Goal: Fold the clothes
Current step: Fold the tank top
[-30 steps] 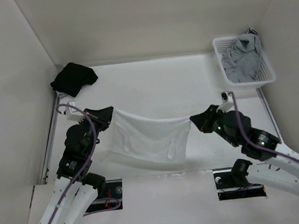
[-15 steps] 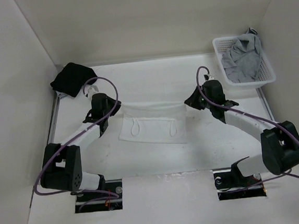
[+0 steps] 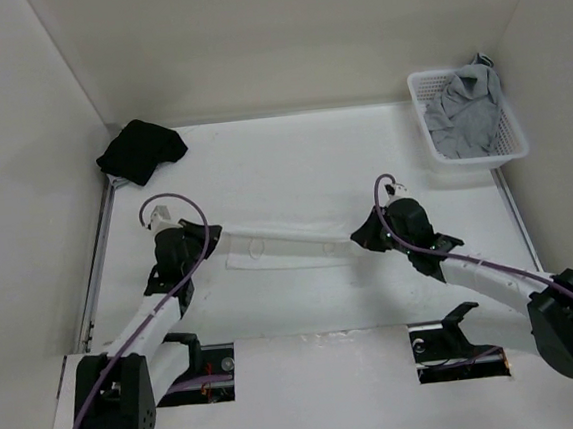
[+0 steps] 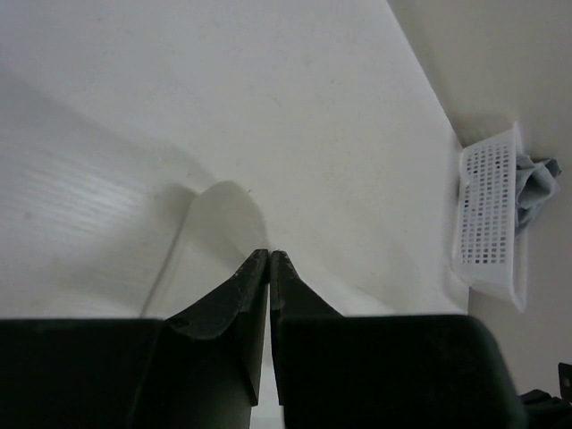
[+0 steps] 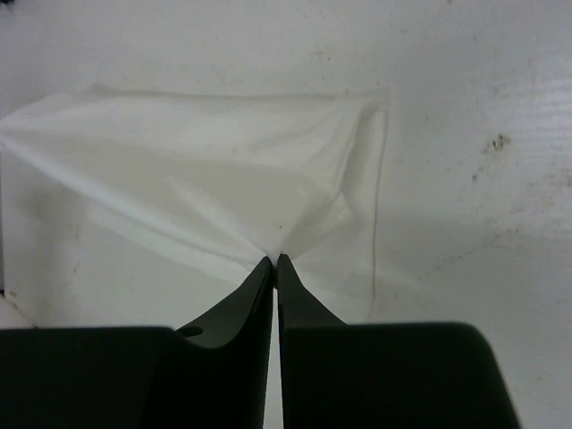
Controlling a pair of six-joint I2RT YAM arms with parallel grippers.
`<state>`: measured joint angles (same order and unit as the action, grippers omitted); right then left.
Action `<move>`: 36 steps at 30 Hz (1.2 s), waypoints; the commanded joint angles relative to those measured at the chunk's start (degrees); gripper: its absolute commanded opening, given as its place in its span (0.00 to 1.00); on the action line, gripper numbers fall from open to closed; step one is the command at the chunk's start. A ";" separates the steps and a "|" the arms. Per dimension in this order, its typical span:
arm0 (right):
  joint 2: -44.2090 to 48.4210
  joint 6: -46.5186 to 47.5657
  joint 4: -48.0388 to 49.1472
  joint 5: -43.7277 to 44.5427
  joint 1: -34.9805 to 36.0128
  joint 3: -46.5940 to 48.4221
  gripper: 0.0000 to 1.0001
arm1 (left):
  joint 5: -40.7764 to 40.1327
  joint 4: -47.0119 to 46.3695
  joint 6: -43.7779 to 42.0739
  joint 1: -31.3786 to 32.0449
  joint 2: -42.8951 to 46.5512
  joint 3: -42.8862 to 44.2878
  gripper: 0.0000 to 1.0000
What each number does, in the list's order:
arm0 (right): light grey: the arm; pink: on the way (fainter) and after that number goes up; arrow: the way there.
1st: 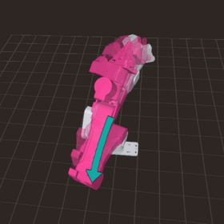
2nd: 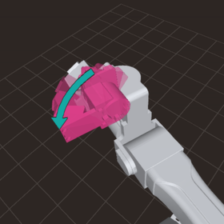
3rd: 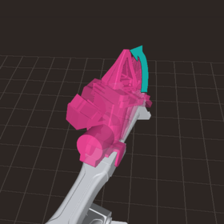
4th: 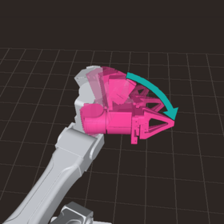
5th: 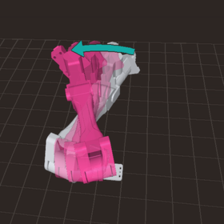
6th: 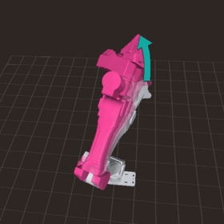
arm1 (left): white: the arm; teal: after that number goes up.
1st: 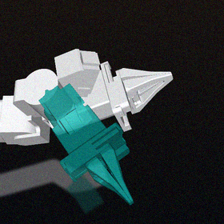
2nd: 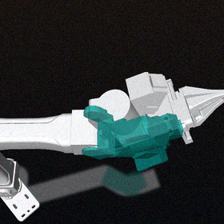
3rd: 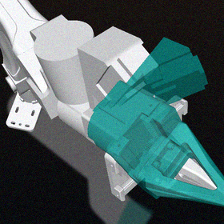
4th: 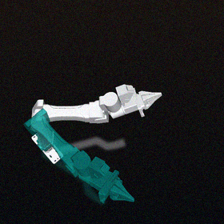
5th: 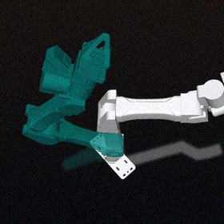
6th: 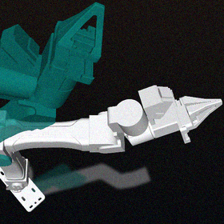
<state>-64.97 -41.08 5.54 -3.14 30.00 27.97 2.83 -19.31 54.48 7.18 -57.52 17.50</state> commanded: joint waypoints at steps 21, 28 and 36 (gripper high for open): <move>8.10 -12.09 -5.53 8.14 9.59 -10.30 0.15 | 7.28 16.49 0.89 -2.74 27.19 -14.69 0.07; 13.37 -11.75 -12.48 9.37 11.61 -6.80 0.45 | 4.12 19.40 -3.41 -4.07 28.69 -6.88 0.29; 4.52 -6.30 1.55 8.15 11.09 -1.34 0.12 | -5.28 4.75 -2.27 14.11 13.16 -2.03 0.27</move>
<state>-56.75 -49.76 -1.65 5.50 41.32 23.68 2.50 -6.39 52.86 15.92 -38.22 13.23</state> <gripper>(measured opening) 0.128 0.272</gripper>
